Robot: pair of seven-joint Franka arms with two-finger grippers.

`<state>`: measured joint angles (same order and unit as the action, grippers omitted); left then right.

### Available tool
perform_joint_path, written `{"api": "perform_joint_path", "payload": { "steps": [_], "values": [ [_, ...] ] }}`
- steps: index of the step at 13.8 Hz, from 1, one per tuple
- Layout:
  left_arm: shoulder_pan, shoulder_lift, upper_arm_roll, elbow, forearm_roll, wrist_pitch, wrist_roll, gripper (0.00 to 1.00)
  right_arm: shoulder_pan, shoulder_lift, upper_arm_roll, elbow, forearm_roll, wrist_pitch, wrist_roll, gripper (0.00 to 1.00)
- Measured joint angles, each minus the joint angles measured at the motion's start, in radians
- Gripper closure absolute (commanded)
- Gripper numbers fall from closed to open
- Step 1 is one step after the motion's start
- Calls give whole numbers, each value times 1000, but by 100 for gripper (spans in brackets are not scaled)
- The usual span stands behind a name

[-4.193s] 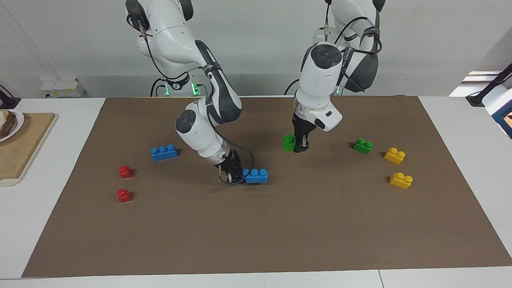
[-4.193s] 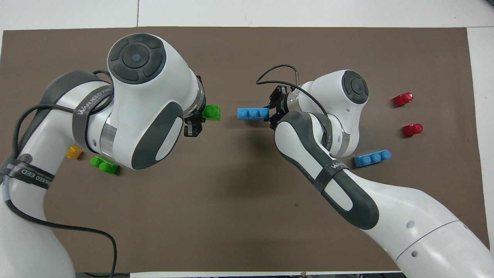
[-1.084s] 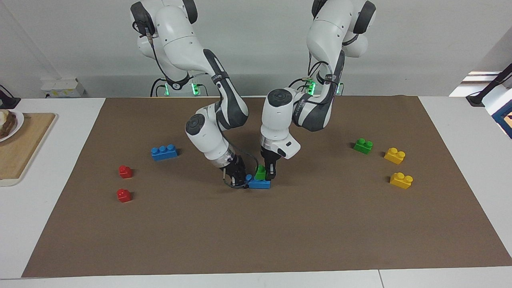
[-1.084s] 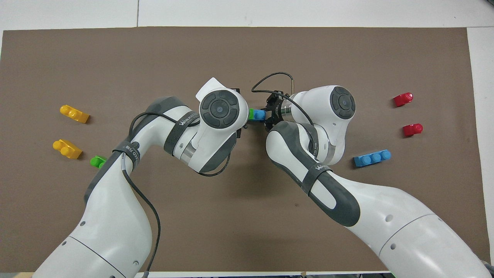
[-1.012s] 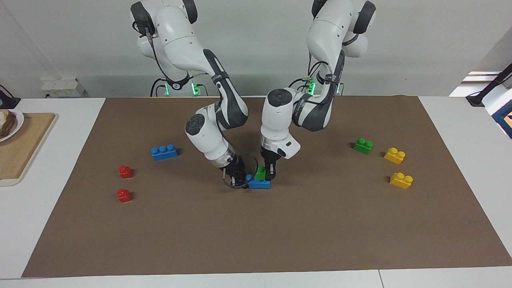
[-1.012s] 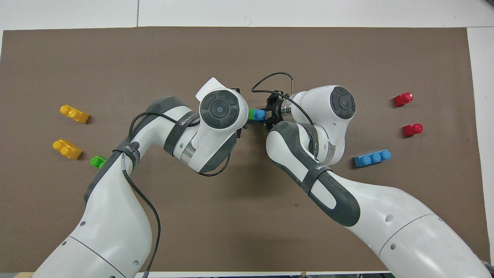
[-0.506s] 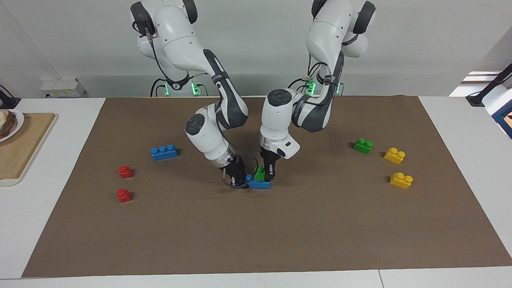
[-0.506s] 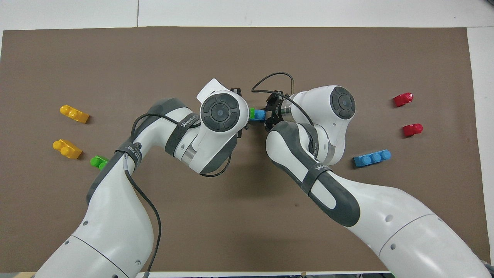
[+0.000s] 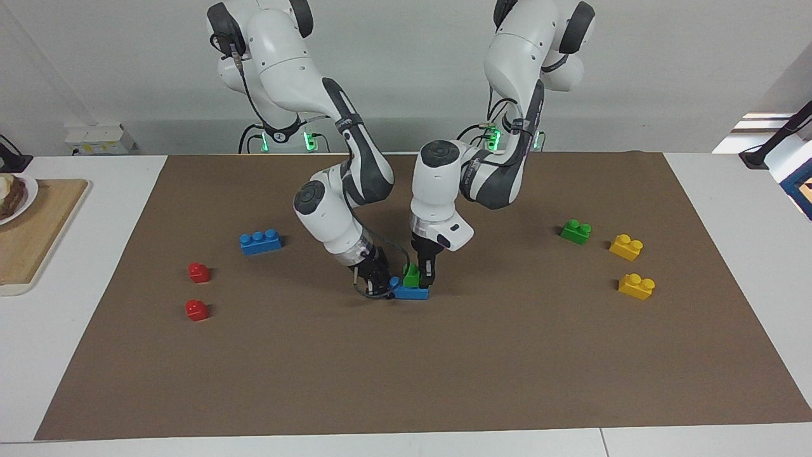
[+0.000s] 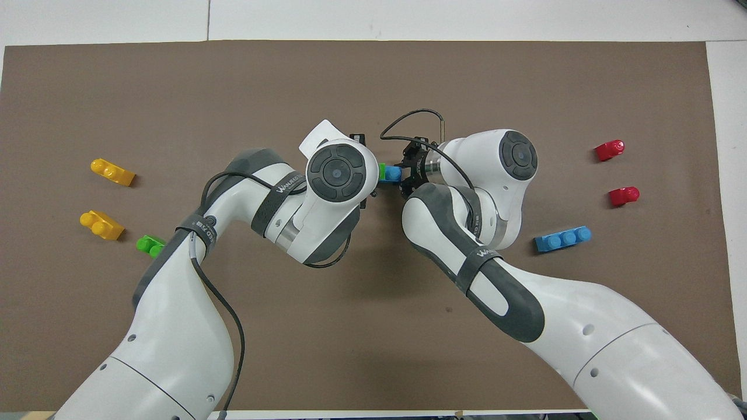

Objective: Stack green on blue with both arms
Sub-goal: 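Press the green brick onto the blue brick held by the right gripper, then open the left gripper and lower the stacked bricks with the right gripper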

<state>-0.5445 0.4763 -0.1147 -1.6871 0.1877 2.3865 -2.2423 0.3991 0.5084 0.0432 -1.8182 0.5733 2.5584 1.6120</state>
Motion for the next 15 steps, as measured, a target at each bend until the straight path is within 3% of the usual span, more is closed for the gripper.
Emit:
{"api": "perform_joint_path", "payload": {
  "steps": [13, 14, 15],
  "values": [
    [-2, 25, 0, 2, 16, 18, -3, 100, 1, -6, 4, -13, 1, 21, -10, 100],
    [-2, 25, 1, 3, 18, 17, -3, 100, 1, -6, 4, -14, 1, 23, -10, 75],
    [-3, 25, 1, 3, 19, 17, -3, 100, 1, -6, 5, -14, 1, 24, -10, 41]
  ]
}}
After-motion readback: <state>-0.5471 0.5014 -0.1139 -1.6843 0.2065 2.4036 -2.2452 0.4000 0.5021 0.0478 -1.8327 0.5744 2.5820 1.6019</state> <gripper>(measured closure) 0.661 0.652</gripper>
